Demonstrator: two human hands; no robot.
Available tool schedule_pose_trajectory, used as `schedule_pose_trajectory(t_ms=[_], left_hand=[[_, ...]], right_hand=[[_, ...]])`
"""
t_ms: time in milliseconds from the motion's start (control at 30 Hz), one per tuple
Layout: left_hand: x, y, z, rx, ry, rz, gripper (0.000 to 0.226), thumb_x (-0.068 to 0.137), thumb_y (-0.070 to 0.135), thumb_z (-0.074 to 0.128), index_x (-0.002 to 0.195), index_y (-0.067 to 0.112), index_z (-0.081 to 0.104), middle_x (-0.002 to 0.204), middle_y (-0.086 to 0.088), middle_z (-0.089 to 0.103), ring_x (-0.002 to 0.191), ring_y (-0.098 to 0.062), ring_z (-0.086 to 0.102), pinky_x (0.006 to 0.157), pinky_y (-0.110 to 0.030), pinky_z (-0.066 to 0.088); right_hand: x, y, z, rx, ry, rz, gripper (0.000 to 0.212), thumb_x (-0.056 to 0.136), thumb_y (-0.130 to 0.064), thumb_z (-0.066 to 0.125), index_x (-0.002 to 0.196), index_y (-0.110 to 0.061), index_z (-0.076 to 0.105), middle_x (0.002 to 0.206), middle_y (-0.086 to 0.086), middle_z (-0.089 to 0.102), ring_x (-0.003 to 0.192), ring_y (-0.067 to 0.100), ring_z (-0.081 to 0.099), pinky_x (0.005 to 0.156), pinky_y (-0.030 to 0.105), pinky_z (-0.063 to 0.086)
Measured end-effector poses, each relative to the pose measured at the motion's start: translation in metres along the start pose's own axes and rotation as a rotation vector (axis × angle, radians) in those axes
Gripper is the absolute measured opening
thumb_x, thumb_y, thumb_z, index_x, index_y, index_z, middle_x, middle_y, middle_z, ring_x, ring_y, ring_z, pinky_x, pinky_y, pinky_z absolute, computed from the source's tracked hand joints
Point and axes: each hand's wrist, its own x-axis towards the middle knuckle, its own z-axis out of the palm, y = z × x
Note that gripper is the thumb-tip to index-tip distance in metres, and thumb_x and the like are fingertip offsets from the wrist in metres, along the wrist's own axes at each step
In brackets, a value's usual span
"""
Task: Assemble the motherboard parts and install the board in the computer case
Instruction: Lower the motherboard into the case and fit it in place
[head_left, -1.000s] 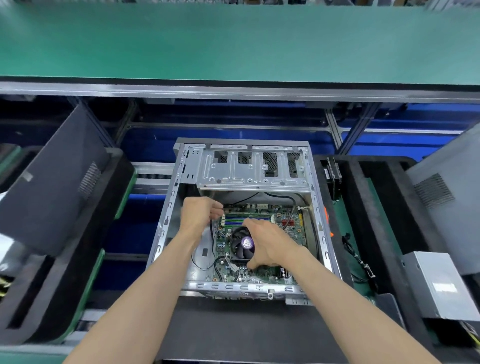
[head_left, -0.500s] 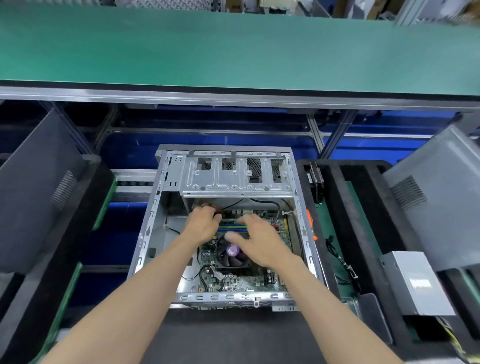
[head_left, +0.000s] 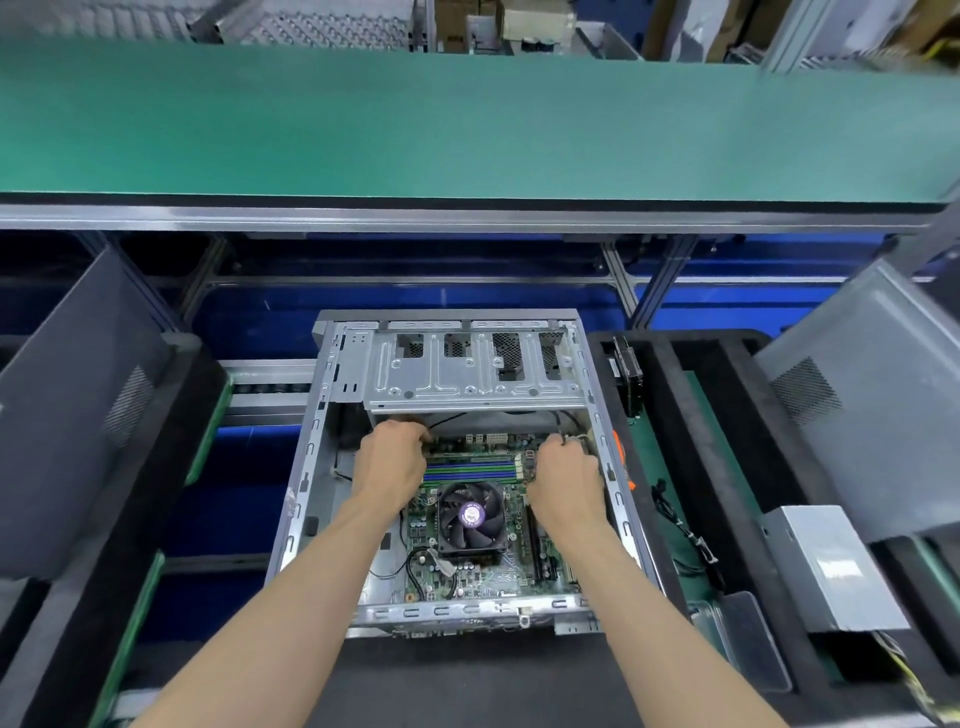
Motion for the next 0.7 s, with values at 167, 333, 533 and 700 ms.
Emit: schedule_pose_trajectory(t_ms=[167, 333, 533, 700], left_hand=[[-0.005, 0.002, 0.004, -0.047, -0.094, 0.050, 0.036, 0.091, 0.006, 0.049, 0.110, 0.023, 0.074, 0.114, -0.006, 0.069, 0.101, -0.027, 0.063, 0.081, -0.035, 0.051], [-0.007, 0.014, 0.000, -0.150, -0.148, 0.212, 0.027, 0.091, 0.013, 0.052, 0.103, 0.022, 0.075, 0.106, -0.003, 0.067, 0.090, -0.020, 0.060, 0.082, -0.031, 0.051], [-0.013, 0.039, 0.000, -0.281, -0.165, 0.384, 0.021, 0.092, 0.016, 0.057, 0.104, 0.018, 0.076, 0.116, 0.004, 0.067, 0.106, -0.015, 0.061, 0.095, -0.033, 0.048], [-0.019, 0.054, 0.001, -0.360, -0.186, 0.422, 0.020, 0.091, 0.022, 0.060, 0.105, 0.025, 0.074, 0.104, 0.008, 0.069, 0.096, -0.011, 0.062, 0.088, -0.031, 0.048]], right_hand=[[-0.001, 0.001, 0.002, -0.169, -0.006, -0.009, 0.023, 0.089, 0.002, 0.060, 0.110, -0.005, 0.058, 0.109, 0.013, 0.064, 0.097, 0.027, 0.066, 0.063, 0.031, 0.048], [-0.004, 0.004, 0.002, -0.139, -0.004, -0.071, 0.018, 0.090, 0.000, 0.061, 0.105, -0.010, 0.060, 0.106, 0.009, 0.065, 0.096, 0.028, 0.068, 0.062, 0.030, 0.040], [-0.009, 0.002, 0.005, -0.049, 0.089, -0.168, 0.017, 0.093, -0.017, 0.054, 0.109, -0.012, 0.057, 0.101, 0.011, 0.066, 0.093, 0.035, 0.066, 0.062, 0.036, 0.036], [-0.011, 0.004, 0.002, 0.151, 0.124, -0.194, 0.017, 0.098, -0.024, 0.048, 0.107, -0.015, 0.059, 0.101, 0.007, 0.065, 0.091, 0.034, 0.064, 0.062, 0.036, 0.044]])
